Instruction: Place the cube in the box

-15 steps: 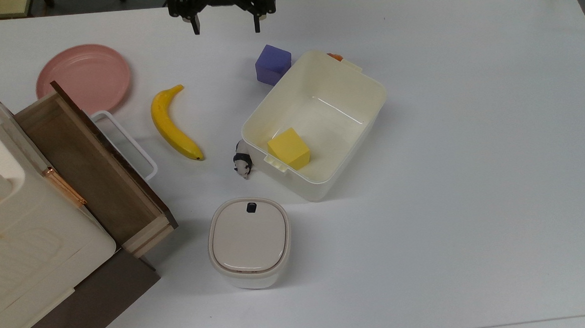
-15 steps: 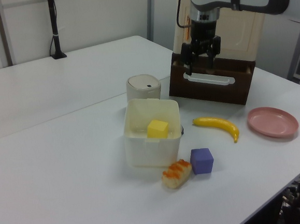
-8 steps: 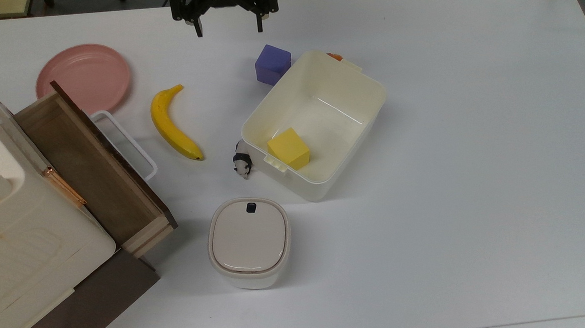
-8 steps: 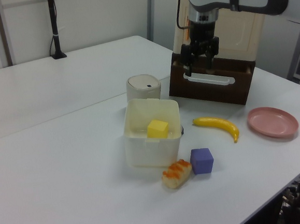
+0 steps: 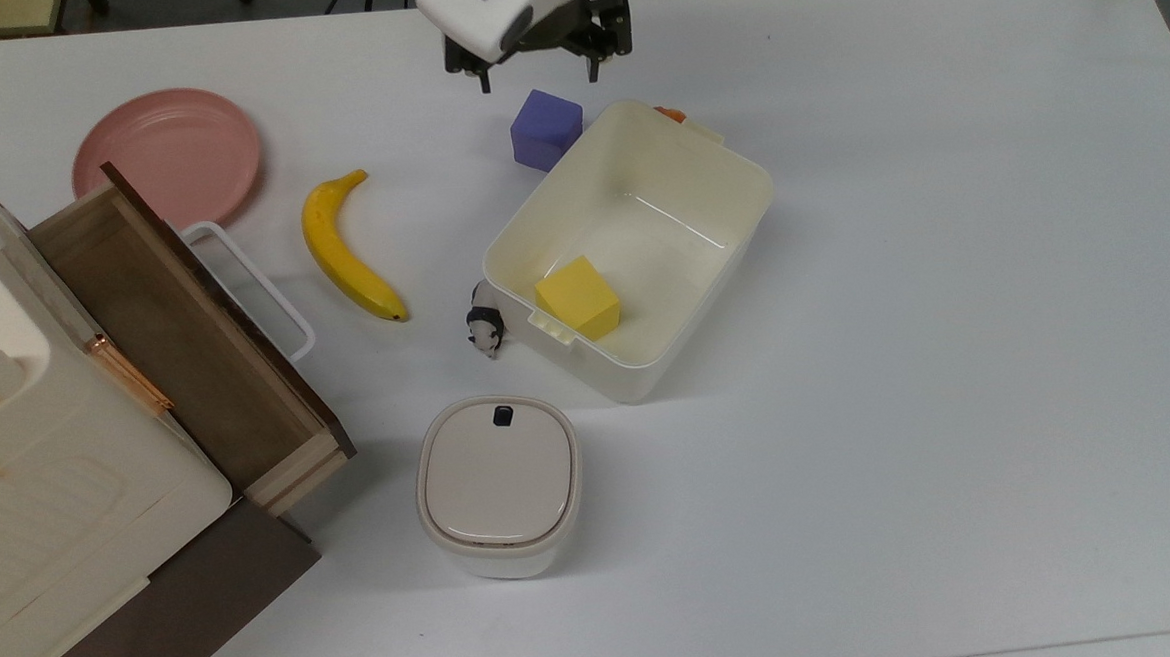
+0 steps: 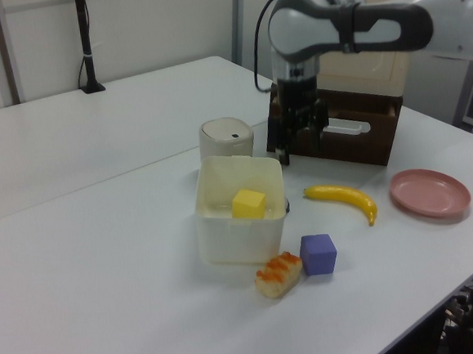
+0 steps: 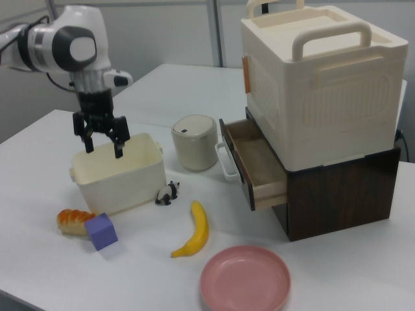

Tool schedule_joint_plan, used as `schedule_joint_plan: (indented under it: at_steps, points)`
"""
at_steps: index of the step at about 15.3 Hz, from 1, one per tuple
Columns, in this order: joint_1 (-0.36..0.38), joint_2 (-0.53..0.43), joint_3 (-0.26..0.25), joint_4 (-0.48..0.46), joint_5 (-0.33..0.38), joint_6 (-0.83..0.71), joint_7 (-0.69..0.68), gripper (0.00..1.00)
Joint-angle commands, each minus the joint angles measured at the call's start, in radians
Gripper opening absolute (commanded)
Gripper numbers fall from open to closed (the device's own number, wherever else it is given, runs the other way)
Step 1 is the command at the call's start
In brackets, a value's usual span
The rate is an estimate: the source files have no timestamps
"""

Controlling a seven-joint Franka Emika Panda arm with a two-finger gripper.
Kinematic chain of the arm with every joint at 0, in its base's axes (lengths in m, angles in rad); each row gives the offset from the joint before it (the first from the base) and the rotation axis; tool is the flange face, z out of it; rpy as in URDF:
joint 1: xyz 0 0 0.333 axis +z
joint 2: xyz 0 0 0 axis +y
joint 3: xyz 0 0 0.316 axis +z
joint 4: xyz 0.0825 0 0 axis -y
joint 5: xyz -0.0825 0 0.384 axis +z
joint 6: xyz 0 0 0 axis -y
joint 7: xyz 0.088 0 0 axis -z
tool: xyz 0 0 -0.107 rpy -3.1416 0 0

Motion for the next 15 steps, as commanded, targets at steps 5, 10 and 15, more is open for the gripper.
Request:
schedule_joint_plan:
  at_steps: [5, 10, 15]
  points:
    - [0.043, -0.064, -0.005, -0.301, -0.033, 0.277, 0.064, 1.00]
    - [0.026, -0.118, -0.008, -0.403, -0.038, 0.375, 0.064, 1.00]
    - [-0.023, -0.116, -0.013, -0.386, -0.038, 0.436, 0.110, 1.00]
